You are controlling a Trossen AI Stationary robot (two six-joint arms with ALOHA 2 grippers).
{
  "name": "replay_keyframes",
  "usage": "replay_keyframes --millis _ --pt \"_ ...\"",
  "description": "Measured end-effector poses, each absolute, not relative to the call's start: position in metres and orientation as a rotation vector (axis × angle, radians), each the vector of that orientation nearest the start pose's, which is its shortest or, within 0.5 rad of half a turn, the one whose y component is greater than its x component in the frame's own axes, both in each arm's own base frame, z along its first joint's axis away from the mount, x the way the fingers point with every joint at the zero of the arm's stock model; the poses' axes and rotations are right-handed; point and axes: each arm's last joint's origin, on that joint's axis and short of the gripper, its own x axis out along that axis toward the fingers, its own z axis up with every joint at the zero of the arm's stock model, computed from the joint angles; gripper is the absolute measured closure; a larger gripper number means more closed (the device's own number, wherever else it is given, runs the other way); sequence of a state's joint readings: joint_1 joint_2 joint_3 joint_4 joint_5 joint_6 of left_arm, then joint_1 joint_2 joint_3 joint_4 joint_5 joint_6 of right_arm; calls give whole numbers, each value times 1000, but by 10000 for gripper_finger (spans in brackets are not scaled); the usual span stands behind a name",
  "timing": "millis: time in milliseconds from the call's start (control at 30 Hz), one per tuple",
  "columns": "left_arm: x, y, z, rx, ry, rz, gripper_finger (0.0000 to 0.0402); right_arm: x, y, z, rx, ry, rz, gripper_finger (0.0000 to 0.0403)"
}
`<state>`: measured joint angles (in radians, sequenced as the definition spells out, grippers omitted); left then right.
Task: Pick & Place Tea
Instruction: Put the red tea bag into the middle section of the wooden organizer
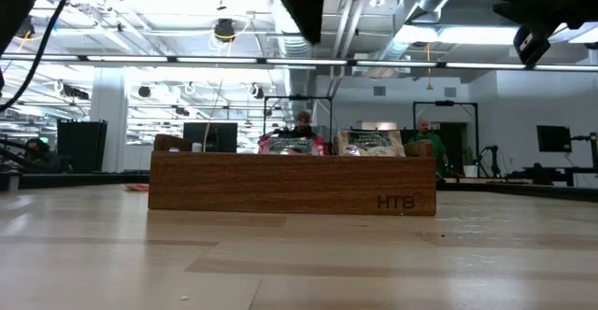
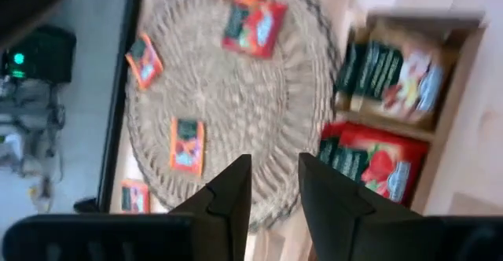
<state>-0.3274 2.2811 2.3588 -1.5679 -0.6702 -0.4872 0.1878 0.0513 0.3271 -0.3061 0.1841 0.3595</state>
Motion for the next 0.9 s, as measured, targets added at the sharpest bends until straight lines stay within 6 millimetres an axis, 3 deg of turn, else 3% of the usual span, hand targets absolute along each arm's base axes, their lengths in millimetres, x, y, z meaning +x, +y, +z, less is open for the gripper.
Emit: replay_keyframes --millis 233,467,667,767,900 --pt "395 -99 328 258 1130 629 303 72 8 239 354 28 -1 337" --pt "359 -42 347 229 1129 782 303 72 8 240 356 15 1 337" --pt "312 8 336 42 1053 905 303 75 9 246 362 -28 7 337" --pt "285 16 321 -83 986 883 303 83 10 249 332 -35 -2 337" --pt "253 18 303 -216 895 832 303 99 10 257 283 84 -66 337"
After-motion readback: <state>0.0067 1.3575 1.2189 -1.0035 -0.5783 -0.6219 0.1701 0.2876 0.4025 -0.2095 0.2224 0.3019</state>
